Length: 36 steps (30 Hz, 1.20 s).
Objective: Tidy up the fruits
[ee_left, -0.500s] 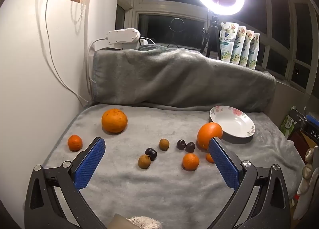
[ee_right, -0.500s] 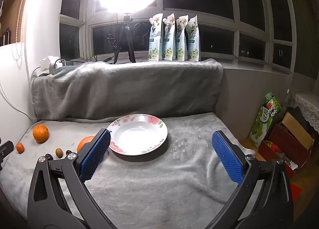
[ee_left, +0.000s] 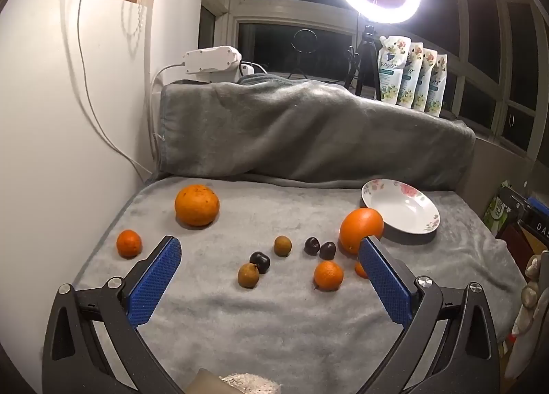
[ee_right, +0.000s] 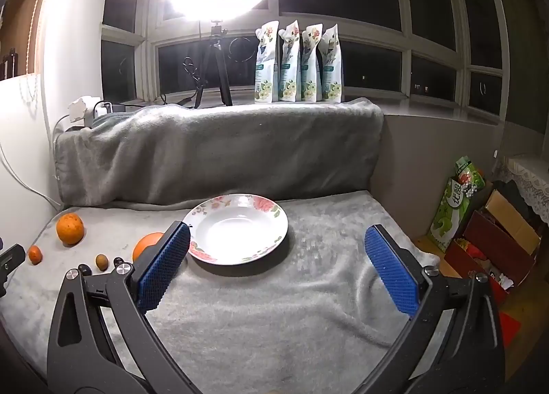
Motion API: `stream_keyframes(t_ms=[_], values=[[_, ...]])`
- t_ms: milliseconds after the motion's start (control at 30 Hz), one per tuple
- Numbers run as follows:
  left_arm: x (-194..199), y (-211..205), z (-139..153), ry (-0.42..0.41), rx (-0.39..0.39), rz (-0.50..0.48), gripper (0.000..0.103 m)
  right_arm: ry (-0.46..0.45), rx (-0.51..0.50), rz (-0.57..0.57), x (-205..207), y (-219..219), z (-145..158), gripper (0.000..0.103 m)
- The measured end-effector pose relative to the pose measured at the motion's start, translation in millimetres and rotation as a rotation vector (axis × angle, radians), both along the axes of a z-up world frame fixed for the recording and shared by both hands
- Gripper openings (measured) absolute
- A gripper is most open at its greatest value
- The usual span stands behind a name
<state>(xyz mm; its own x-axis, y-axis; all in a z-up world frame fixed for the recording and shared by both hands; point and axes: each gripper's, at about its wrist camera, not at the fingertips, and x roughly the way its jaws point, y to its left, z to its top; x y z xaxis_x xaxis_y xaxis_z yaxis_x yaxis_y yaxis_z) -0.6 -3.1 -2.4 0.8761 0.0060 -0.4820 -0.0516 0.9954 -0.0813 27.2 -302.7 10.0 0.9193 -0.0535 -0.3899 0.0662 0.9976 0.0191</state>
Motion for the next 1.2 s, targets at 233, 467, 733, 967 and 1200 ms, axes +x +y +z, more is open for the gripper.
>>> stream_keyframes(t_ms=[233,467,733,967,1200], values=[[-1.1,1.0,-3.4,-0.004,0.001,-0.008,0.103,-0.001,0.003,0.0,-2.0,-1.1,1.9,0.103],[-0.9,1.5,-3.4,0.001,0.0,-0.001,0.103,0.0,0.006,0.0,-2.8,-0.7,1.6,0.103],[-0.5,2.5,-3.9,0.004,-0.001,0.012,0.103,0.001,0.005,0.0,-2.9,-0.8,1.9,0.103],[-0.4,4.9,-5.3,0.003,-0.002,0.023,0.103,0.002,0.006,0.001,-2.4,-1.1,2.0,0.103],[-0.1,5.9,-7.1,0.005,-0.004,0.019,0.103,0.007,0.007,0.003,-2.5,-0.3,1.5,0.103]])
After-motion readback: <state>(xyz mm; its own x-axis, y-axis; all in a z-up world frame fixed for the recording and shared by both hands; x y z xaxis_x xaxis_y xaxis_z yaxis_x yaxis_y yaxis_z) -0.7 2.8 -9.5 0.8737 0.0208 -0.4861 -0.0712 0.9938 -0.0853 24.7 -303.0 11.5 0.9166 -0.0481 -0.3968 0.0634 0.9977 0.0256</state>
